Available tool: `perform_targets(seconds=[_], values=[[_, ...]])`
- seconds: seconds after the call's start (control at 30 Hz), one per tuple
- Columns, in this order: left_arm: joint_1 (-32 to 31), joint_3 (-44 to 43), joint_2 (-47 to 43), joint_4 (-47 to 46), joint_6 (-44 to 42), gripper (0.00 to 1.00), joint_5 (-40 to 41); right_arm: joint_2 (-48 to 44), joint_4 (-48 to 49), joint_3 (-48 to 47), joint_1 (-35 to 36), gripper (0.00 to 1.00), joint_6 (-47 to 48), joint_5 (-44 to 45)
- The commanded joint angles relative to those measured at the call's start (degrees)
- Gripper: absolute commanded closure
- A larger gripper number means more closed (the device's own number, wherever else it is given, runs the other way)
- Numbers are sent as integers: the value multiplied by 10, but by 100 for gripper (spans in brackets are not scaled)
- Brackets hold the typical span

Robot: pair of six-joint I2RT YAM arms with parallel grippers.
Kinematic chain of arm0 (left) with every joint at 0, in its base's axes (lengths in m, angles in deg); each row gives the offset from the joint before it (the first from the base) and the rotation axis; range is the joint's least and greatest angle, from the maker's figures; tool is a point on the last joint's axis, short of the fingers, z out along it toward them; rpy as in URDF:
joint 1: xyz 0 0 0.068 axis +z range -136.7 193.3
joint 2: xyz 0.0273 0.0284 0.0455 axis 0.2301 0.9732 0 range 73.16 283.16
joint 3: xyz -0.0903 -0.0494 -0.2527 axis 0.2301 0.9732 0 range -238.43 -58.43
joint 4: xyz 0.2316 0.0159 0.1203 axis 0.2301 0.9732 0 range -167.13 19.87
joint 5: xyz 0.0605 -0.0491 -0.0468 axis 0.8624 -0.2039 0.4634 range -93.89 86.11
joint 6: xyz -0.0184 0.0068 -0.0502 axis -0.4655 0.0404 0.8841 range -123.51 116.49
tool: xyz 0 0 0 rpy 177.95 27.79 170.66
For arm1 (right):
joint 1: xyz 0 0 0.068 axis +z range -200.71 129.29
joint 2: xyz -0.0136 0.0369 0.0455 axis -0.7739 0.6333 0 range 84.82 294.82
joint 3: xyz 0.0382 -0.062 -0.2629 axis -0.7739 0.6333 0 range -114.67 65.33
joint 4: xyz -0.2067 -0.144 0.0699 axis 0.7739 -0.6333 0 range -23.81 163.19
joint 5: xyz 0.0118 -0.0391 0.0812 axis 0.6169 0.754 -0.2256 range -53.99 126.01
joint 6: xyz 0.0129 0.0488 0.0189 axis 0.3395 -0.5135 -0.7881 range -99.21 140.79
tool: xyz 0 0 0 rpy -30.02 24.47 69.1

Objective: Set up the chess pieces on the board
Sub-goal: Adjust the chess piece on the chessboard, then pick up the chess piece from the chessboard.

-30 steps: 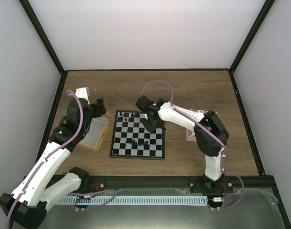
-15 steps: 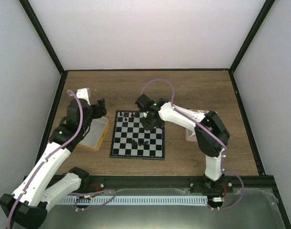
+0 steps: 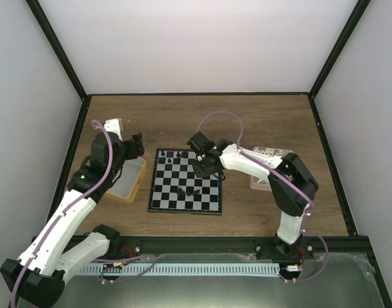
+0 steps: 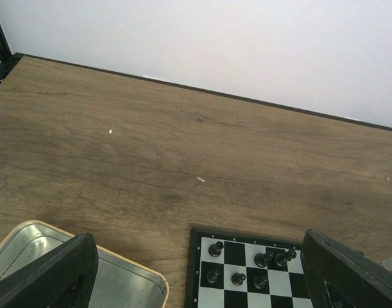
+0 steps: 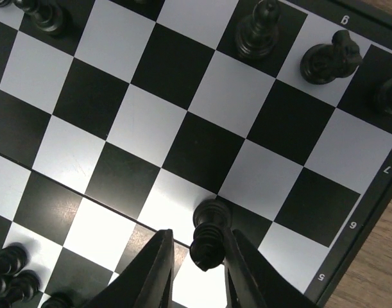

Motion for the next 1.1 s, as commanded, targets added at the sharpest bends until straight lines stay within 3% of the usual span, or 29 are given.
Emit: perform_targets(seconds=[0.0, 0.27, 0.43, 0.53, 0.7, 1.07], values=[[6, 4, 1, -10, 1, 12, -8, -10, 30, 7, -5, 78, -8, 4], [13, 3, 5, -9, 1, 12, -13, -2, 31, -1, -5, 87, -9, 35], [15, 4, 5, -9, 1, 12, -14, 0, 45, -2, -5, 88, -7, 36], [16, 4, 5, -9, 1, 12, -13, 3, 47, -2, -5, 86, -8, 37], [17, 4, 5, -10, 1, 12, -15, 6, 40, 0, -5, 68, -18, 50], [21, 4, 6, -10, 1, 12, -18, 21, 46, -3, -5, 72, -14, 34]])
